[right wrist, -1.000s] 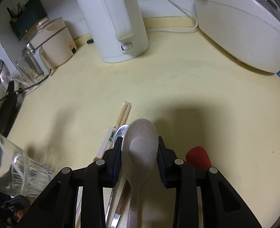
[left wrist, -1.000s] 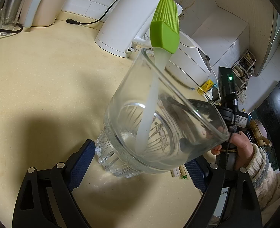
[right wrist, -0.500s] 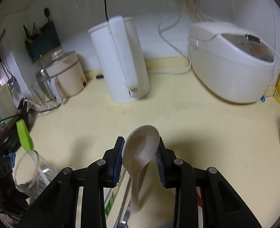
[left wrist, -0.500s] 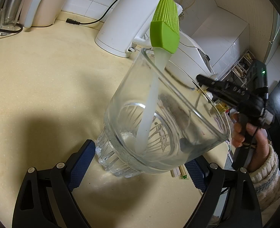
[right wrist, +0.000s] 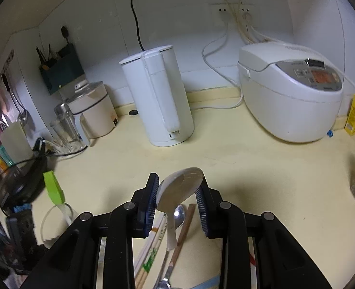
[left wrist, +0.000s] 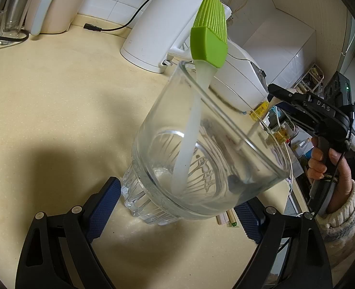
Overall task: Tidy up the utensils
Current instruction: 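Lift the white spoon with the right gripper toward the held glass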
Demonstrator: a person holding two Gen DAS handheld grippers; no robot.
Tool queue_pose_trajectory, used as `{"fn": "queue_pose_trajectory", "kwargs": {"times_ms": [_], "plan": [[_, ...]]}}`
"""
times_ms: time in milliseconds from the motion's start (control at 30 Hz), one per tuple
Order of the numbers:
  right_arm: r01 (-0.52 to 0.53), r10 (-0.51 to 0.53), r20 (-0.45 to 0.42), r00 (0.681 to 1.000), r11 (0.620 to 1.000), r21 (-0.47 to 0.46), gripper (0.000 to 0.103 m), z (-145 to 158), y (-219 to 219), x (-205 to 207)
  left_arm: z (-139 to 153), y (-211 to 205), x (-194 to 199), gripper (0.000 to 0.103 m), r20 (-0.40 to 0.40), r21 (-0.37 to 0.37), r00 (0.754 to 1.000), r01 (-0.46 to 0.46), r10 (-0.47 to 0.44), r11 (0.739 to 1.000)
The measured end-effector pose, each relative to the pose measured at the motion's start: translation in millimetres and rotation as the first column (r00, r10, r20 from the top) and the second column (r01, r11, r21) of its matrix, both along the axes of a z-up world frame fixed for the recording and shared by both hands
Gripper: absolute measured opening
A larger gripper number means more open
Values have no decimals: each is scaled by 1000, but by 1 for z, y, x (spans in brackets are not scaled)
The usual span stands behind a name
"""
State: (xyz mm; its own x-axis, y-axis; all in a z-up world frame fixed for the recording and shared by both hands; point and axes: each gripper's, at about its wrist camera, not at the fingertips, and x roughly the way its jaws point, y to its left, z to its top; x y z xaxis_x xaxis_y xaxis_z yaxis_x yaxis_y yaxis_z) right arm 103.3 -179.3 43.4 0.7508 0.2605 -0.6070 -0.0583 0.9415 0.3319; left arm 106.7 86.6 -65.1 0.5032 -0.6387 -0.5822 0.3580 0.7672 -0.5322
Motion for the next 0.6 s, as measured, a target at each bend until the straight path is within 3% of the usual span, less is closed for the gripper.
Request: {"fn": "queue_pose_trajectory", "kwargs": {"times_ms": [67, 233, 600], "plan": [[0, 0, -4, 1000, 1000, 27, 31, 4, -5, -1, 1, 2, -1, 92, 0, -2, 1000, 0, 0, 1000], [0, 0, 41, 999, 1000, -10, 31, 23, -1, -4, 1, 2, -1, 92, 0, -3, 1000, 0, 0, 1000], [-127, 118, 118, 986, 989, 78, 31, 64, 24, -4, 1, 1, -2, 92, 0, -7, 1000, -1, 1, 1000]]}}
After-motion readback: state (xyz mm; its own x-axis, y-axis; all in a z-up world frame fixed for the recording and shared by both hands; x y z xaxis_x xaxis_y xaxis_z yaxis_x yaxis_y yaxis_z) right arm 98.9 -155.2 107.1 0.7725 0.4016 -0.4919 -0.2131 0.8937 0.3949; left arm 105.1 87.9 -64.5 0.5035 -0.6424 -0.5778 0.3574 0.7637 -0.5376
